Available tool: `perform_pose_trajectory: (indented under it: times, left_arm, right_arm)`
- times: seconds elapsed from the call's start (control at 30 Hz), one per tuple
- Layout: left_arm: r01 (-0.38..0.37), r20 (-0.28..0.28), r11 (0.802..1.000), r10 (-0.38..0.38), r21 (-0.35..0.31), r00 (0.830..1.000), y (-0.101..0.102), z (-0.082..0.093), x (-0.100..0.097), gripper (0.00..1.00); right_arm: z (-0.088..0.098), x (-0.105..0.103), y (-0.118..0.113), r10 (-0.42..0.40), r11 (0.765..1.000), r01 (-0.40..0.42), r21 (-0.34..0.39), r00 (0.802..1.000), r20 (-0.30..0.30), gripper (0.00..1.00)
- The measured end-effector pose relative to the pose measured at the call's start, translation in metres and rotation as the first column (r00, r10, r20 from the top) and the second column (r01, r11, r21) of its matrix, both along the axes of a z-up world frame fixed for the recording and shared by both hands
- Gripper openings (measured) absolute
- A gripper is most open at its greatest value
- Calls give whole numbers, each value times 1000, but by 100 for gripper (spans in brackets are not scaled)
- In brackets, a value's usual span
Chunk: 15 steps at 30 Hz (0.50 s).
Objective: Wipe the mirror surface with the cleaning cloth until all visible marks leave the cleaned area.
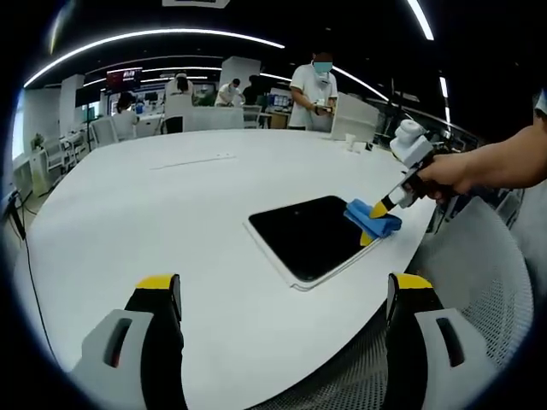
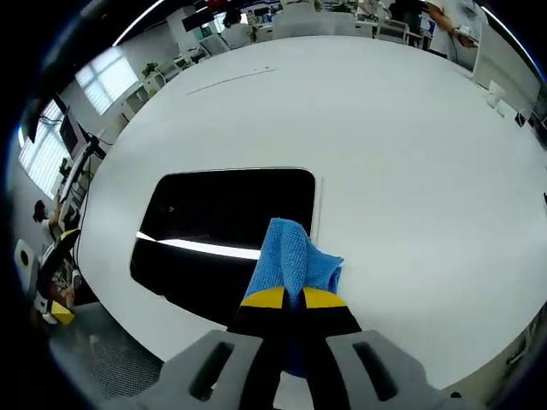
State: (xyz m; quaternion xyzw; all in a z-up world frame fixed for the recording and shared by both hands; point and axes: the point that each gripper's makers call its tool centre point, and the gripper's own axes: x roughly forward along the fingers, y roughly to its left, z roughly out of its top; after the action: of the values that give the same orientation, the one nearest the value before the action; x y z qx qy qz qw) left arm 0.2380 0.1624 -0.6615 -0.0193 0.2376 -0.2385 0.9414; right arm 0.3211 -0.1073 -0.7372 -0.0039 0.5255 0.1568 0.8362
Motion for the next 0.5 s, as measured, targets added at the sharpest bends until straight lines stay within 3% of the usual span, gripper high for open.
perform_pose_trajectory:
  times: [0.1,0.17,0.27,0.37,0.5]
  left_arm:
    - [8,8,1000,-8,15,1000,-2,3,-1,99]
    - [-4,7,997,5,-80,1000,-7,13,-1,99]
    - [-14,22,999,15,-37,1000,-3,19,1,99]
    - [-17,20,998,18,-60,1000,-8,22,-1,99]
    - [-38,33,999,39,-23,999,-7,18,-1,99]
  right_arm:
    - [0,-5,0,-3,1000,3,7,1000,-5,0]
    - [0,-7,0,-43,999,44,28,999,-23,0]
    - [-1,-5,0,-55,998,57,31,998,-42,0]
    - [-3,-3,1,-52,998,53,20,998,-41,0]
    - [-3,-4,0,-59,998,60,25,997,-41,0]
